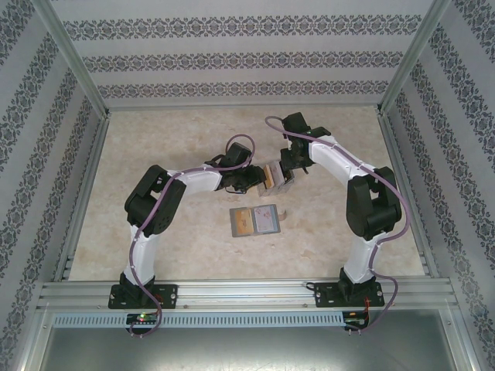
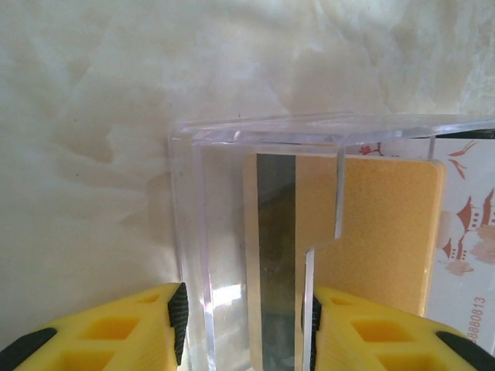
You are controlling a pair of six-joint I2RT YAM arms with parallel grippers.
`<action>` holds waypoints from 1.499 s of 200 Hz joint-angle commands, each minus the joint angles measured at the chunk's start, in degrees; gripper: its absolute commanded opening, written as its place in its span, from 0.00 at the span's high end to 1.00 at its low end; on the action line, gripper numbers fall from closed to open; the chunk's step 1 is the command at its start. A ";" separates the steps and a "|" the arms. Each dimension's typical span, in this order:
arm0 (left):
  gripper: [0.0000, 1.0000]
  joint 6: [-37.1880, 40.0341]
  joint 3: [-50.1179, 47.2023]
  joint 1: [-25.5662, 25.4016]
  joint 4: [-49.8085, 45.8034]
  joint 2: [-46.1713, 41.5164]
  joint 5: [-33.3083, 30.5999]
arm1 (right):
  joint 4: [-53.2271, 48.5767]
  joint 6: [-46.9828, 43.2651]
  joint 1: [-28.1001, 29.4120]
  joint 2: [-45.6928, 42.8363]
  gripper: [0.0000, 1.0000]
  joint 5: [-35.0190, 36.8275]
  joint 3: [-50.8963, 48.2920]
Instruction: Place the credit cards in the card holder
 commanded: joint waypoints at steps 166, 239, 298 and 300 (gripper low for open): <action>0.55 1.19 -1.80 0.56 -3.95 -0.70 -1.05 | 0.10 -0.92 0.91 1.49 0.53 5.92 0.27; 0.55 0.90 -1.89 0.55 -3.74 -0.59 -1.02 | 0.30 -1.26 1.14 0.29 0.62 4.69 0.01; 0.55 0.81 -2.02 0.56 -3.47 -0.43 -0.97 | 0.42 -1.32 1.22 0.07 0.75 2.77 -0.09; 0.55 0.77 -2.06 0.56 -3.48 -0.43 -0.97 | 0.41 -1.37 1.22 0.08 0.76 2.72 -0.09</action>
